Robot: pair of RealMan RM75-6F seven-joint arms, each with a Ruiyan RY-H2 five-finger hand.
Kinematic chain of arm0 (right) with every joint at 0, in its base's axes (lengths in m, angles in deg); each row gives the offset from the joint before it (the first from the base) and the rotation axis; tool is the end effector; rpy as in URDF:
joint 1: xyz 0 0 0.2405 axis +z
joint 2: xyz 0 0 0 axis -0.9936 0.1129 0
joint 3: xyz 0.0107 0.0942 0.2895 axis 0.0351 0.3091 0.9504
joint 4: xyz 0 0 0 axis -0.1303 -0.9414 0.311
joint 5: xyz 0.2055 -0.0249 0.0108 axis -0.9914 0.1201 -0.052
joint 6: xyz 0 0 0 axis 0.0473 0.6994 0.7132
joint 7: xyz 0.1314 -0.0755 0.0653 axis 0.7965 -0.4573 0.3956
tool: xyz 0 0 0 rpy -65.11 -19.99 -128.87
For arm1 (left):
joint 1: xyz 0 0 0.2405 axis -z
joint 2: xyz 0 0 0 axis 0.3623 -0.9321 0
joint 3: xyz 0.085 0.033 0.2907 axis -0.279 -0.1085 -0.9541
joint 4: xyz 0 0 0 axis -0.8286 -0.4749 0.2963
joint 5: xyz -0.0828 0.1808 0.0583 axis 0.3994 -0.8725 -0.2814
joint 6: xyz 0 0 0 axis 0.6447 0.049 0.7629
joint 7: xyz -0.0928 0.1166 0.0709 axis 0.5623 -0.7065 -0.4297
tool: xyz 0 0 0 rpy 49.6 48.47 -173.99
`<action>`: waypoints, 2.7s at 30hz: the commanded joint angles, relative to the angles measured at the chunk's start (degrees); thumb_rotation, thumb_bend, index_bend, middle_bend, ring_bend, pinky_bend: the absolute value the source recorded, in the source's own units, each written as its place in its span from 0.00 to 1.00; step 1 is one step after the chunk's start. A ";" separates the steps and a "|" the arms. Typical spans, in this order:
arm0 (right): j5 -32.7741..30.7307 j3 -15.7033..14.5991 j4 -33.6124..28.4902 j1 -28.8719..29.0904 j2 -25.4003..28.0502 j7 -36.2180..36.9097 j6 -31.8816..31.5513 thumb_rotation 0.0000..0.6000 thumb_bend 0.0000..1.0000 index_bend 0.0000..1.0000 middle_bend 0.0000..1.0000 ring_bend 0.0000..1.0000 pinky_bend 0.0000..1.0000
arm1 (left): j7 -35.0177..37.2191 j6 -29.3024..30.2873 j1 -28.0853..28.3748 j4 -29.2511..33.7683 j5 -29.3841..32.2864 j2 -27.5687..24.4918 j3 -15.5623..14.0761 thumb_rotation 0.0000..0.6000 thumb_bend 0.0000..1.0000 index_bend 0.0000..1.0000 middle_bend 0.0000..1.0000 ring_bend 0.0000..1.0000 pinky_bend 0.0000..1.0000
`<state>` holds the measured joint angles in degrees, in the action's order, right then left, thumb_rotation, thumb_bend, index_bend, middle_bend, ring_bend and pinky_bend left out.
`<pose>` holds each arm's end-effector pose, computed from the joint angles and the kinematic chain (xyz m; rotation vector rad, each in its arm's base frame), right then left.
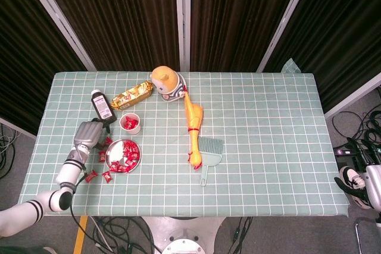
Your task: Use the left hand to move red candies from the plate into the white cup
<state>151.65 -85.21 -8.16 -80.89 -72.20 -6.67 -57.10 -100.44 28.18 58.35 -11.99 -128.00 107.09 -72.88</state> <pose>-0.3464 -0.1934 0.2451 1.3468 -0.9212 0.9792 -0.3222 0.4147 -0.0022 -1.6623 -1.1150 -0.5842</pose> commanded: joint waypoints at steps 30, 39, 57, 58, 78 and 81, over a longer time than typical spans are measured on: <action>0.28 0.00 -0.26 -0.24 0.29 -0.03 -0.36 1.00 0.10 0.10 0.24 0.08 0.33 | -1.08 0.43 0.10 -2.88 0.59 2.23 -0.74 1.00 0.22 0.53 0.31 0.21 0.40; 0.41 0.04 -0.53 -0.07 0.31 -0.31 -0.17 1.00 0.10 0.10 0.24 0.08 0.33 | -0.58 0.49 -0.36 -4.09 0.22 2.97 -0.96 1.00 0.26 0.54 0.31 0.21 0.40; 0.42 0.01 -0.59 -0.28 0.46 -0.27 -0.38 1.00 0.10 0.10 0.24 0.08 0.33 | 0.32 1.97 -0.83 -5.57 -2.19 4.15 -1.17 1.00 0.28 0.53 0.27 0.17 0.40; 0.40 0.01 -0.60 -0.27 0.47 -0.26 -0.35 1.00 0.10 0.10 0.24 0.08 0.34 | 0.42 2.02 -0.93 -5.77 -2.40 4.30 -1.27 1.00 0.28 0.54 0.27 0.17 0.40; 0.98 -0.10 -0.71 -0.33 0.74 0.36 -0.62 1.00 0.10 0.10 0.24 0.08 0.34 | 3.70 6.25 -3.30 -1.84 -4.95 1.08 -0.04 1.00 0.34 0.62 0.28 0.17 0.40; 1.17 -0.09 -0.70 -0.23 0.69 0.44 -0.61 1.00 0.10 0.10 0.24 0.08 0.34 | 3.91 9.84 -4.49 2.40 -6.09 -1.81 0.59 1.00 0.35 0.62 0.28 0.17 0.40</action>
<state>152.83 -85.31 -8.86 -81.13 -71.51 -6.23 -57.72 -96.88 35.67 54.85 -12.20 -133.18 107.31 -72.86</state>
